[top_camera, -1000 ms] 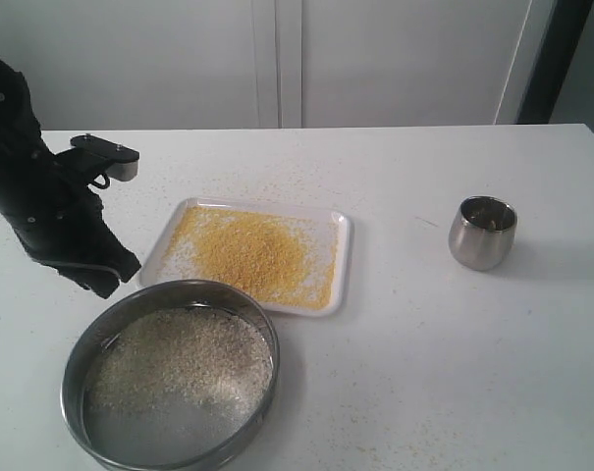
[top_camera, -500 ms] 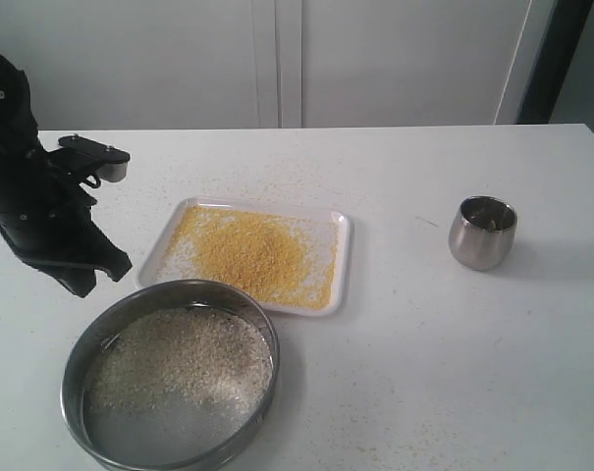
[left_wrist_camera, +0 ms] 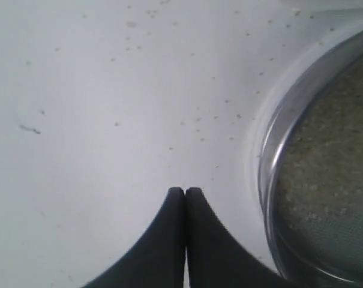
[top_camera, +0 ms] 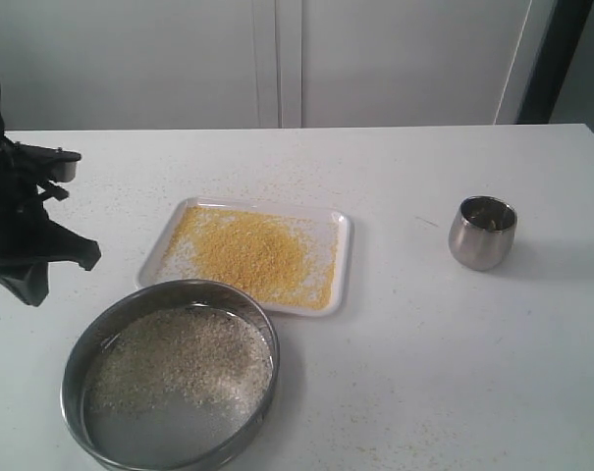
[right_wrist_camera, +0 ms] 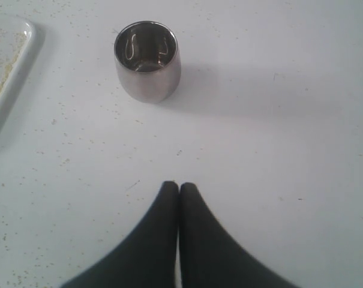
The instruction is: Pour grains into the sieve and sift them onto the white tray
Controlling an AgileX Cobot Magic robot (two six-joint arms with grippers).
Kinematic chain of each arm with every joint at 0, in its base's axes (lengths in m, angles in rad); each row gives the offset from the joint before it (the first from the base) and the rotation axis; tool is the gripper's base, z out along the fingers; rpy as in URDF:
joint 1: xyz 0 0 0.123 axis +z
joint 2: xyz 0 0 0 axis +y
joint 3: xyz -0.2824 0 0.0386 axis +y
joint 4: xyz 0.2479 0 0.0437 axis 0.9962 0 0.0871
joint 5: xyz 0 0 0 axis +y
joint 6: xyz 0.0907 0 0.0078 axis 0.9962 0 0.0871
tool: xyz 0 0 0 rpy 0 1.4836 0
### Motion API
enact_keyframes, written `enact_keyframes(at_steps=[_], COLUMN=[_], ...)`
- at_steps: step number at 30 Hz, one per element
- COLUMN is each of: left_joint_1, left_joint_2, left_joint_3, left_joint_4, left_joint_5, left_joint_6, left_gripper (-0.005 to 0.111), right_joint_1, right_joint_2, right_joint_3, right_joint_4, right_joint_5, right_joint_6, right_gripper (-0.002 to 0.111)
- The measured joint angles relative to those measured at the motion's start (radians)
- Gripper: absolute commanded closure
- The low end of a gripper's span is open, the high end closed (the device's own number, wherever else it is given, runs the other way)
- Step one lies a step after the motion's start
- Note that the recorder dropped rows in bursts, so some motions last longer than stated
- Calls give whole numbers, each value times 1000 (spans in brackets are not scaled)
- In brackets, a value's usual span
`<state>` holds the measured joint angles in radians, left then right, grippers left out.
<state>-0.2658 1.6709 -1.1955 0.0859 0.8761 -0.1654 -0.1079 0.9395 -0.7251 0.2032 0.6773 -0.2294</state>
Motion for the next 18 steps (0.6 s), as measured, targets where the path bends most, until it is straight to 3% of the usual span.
enact_keyframes(at_steps=[9,18], left_joint_1=[90,90], left_joint_2=[-102,-271], left_joint_3=[0,0], left_joint_4=[-13,-47], left_joint_5=[58,103], left_joint_6=[-55,-58], left_gripper=[107,107], right_joint_1=[0,0], right_joint_2=[0,0], right_joint_3=[0,0], right_joint_4=[0,0], right_joint_5=[0,0], right_joint_6=[0,0], right_gripper=[108,108])
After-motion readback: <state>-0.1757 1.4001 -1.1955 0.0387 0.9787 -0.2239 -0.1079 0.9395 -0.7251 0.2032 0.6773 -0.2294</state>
